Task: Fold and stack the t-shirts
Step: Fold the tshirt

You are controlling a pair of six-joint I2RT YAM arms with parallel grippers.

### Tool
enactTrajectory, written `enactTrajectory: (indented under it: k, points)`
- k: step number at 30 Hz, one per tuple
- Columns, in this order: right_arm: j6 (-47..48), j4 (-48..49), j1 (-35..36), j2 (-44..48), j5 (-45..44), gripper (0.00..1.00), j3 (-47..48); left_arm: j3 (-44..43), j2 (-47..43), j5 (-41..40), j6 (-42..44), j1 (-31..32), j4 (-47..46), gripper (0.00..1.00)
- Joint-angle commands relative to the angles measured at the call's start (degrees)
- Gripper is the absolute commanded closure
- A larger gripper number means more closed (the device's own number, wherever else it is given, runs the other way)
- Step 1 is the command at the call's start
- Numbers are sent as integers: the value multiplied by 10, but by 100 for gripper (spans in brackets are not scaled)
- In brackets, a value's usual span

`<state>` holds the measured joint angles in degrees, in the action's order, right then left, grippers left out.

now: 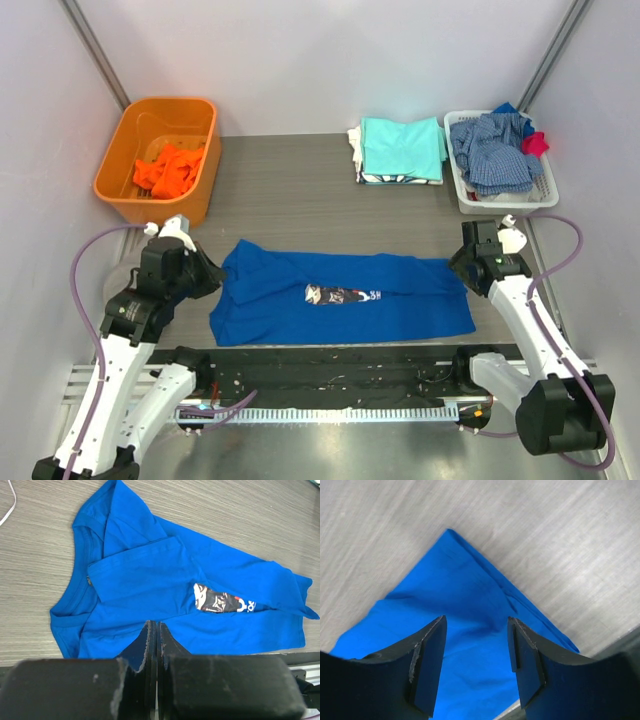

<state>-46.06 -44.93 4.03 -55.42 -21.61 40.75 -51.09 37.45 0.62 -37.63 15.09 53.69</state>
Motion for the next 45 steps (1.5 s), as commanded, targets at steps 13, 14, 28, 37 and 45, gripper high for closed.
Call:
enactTrajectory:
  k: [13, 14, 28, 37, 45]
  points:
    - [153, 171, 206, -156, 102, 39, 120, -17, 74, -1, -13, -2, -82, 94]
    - [157, 180, 229, -167, 105, 39, 135, -21, 78, -2, -12, -2, -83, 92]
    - [367, 239, 382, -526, 287, 37, 453, -129, 191, -40, 29, -43, -82, 48]
    - [440, 170, 423, -688, 375, 36, 668, -102, 192, 0, 55, -106, -83, 40]
    - [482, 132, 471, -716, 412, 36, 714, -78, 189, 48, 62, -148, -97, 37]
